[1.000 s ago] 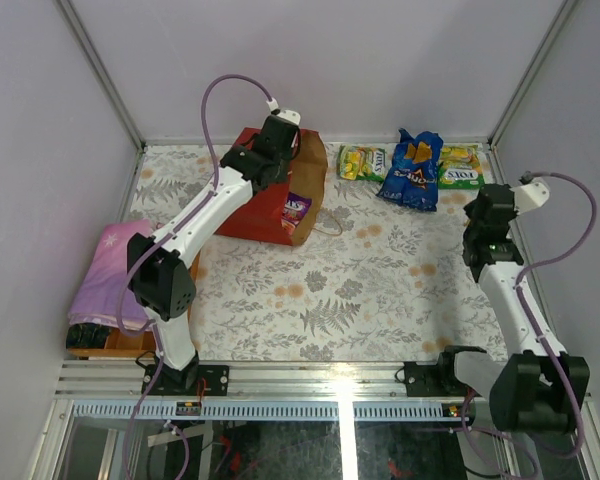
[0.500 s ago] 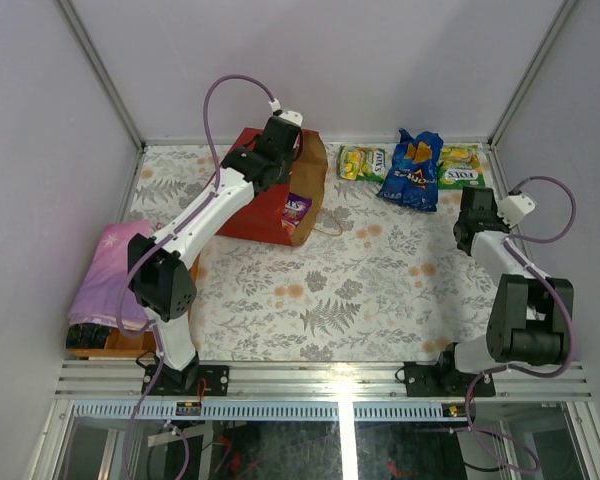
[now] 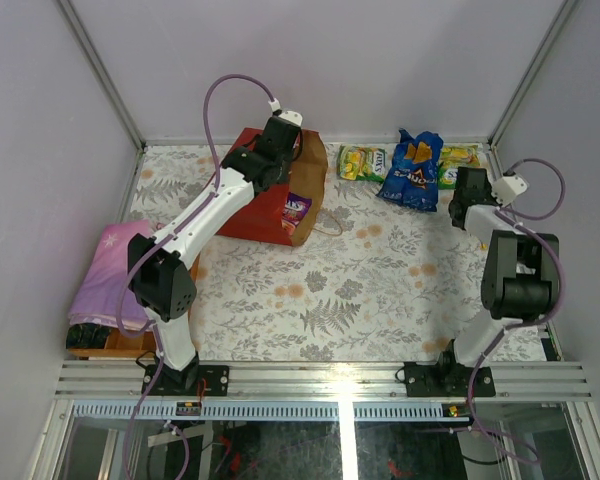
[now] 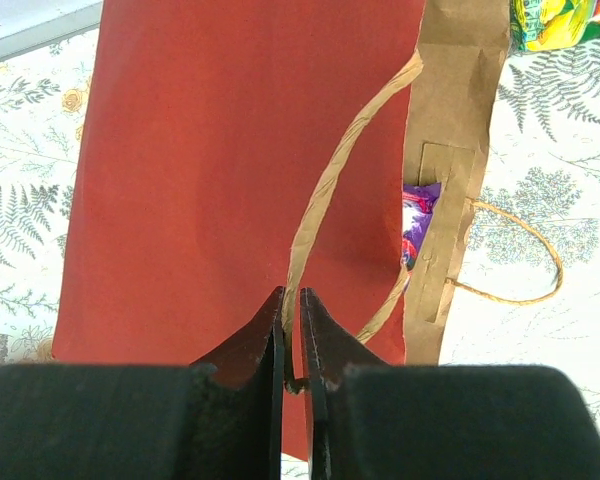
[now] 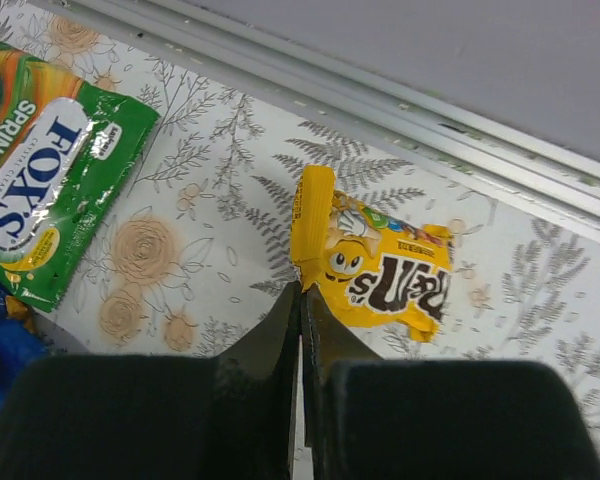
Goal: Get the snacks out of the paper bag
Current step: Place the snack at the center of the board.
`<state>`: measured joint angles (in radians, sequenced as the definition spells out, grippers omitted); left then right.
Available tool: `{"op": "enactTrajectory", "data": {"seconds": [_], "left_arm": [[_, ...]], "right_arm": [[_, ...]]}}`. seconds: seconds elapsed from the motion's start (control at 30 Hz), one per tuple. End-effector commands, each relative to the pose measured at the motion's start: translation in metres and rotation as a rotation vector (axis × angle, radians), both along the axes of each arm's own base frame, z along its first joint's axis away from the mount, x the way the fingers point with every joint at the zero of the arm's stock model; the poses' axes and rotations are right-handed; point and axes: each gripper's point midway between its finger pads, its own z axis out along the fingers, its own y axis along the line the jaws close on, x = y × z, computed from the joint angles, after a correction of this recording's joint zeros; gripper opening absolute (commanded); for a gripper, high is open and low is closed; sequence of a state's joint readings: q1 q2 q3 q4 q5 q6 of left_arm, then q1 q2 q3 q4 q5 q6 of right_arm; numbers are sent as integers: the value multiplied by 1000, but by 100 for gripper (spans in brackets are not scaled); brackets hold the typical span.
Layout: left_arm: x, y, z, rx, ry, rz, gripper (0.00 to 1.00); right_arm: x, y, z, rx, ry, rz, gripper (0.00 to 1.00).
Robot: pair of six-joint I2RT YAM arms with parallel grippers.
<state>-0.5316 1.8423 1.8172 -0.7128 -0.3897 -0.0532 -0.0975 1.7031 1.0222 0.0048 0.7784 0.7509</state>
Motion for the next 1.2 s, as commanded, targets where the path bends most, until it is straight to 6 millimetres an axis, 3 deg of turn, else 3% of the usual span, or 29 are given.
{"op": "enactTrajectory", "data": {"seconds": [0.0, 0.17, 0.3, 0.33, 0.37, 0.4, 0.43, 0.57, 0.67, 0.83, 0.9, 1.03, 1.17], "left_arm": [[-1, 5, 21, 8, -55, 10, 8], [-1, 7, 23, 13, -60, 18, 8], [-1, 8, 24, 17, -62, 21, 8], [-1, 8, 23, 18, -61, 20, 8], [-1, 8, 23, 19, -61, 21, 8], [-1, 8, 23, 18, -60, 20, 8], [-1, 8, 22, 19, -58, 19, 8], [-1, 8, 23, 20, -59, 22, 9], [-1, 8, 21, 21, -56, 21, 9], [-1, 6, 20, 19, -52, 19, 8], [-2, 4, 20, 20, -53, 15, 8], [-4, -2, 20, 25, -52, 5, 8], [-5, -3, 18, 36, -52, 6, 8]], "right_arm": [[40, -1, 15, 20, -125, -13, 1], [70, 7, 18, 76, -188, 28, 8], [88, 17, 39, 103, -278, 94, 17], [92, 21, 44, 113, -302, 119, 31], [96, 25, 50, 123, -330, 149, 59], [100, 31, 58, 137, -358, 182, 81], [103, 36, 63, 153, -374, 211, 97], [109, 71, 77, 250, -411, 349, 99], [115, 135, 99, 260, -463, 576, 100], [111, 296, 115, 365, -486, 1039, 97], [103, 351, 111, 472, -500, 1166, 92], [88, 441, 89, 651, -463, 1286, 81], [78, 496, 64, 732, -397, 1331, 79]]}}
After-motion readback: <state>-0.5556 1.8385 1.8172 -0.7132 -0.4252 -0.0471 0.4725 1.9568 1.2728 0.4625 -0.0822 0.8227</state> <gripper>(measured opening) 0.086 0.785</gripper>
